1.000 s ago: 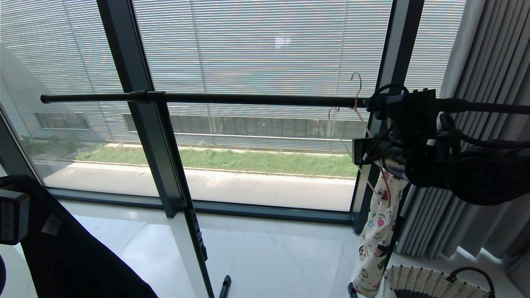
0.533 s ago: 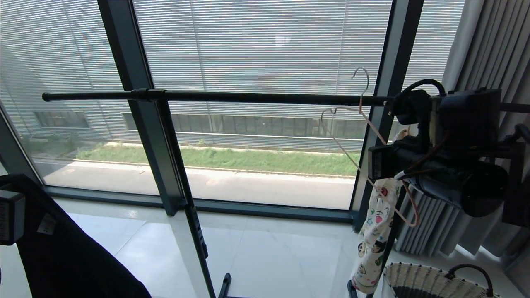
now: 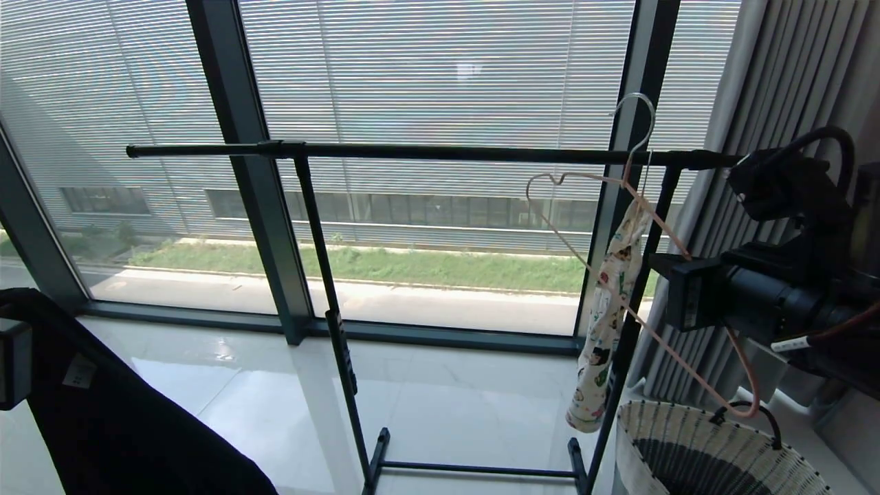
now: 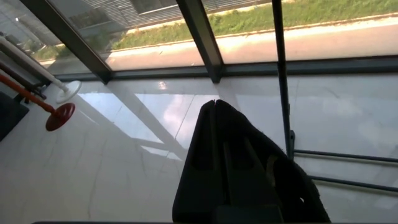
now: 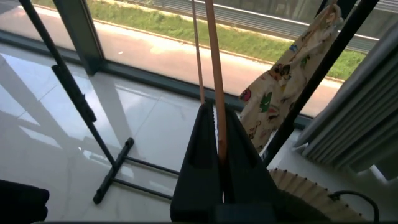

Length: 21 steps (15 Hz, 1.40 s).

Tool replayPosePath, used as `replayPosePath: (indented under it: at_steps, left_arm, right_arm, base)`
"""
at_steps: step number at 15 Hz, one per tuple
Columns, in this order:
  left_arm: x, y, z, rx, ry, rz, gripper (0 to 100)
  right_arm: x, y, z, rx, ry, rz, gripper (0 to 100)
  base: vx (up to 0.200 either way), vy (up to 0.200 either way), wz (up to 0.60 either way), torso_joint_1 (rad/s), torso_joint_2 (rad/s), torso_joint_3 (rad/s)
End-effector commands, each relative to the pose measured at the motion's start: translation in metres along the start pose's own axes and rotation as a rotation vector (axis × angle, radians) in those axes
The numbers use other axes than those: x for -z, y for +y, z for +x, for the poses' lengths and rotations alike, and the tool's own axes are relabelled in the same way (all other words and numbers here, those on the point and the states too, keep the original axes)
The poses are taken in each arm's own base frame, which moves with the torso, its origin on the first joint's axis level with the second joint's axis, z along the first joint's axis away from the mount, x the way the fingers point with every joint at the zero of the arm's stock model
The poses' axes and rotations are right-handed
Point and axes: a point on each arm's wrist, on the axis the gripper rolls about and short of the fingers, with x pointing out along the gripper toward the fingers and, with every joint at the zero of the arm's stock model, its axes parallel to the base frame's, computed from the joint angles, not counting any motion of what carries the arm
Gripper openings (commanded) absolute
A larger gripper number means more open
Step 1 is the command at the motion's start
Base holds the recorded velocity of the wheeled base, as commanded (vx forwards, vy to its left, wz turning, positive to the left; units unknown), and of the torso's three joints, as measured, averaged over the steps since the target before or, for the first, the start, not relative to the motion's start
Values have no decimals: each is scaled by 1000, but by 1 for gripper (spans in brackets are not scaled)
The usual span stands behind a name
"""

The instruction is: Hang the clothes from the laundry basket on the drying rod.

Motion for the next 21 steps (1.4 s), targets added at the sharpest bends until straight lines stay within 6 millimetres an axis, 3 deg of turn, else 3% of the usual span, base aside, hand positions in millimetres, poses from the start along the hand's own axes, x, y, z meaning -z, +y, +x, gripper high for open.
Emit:
replayPosePath:
  at_steps: [1,5,10,15,19,21]
  left_arm:
    - [-2,-4,-1,35,-14,12,0]
    - [-14,-25,8,120,-68,28,0]
    - [-25,-69,27,242,-80,89,0]
    - [-50,-119,71,288,-51,-10,0]
    - [-75,-135,110,239,-25,-113,0]
    - [-82,-137,114,245,-35,-121,0]
  right_arm:
    - [5,-9,-19,-9,-10,7,0]
    - [26,-17,-42,-48,17,-7,0]
    - [50,-6,-61,-180,72,7,0]
    - [57,28,-83,-475,131,58,0]
    - [63,46,-85,-575,169,57,0]
    - [64,50,-83,-606,188,51,0]
  base:
    - [-200,0,0,2,2,-7]
    - [-200,0,0,1,1,0]
    - [0,0,0,0,0,0]
    - [0,0,0,0,0,0]
    - [0,0,0,0,0,0]
    - [0,0,0,0,0,0]
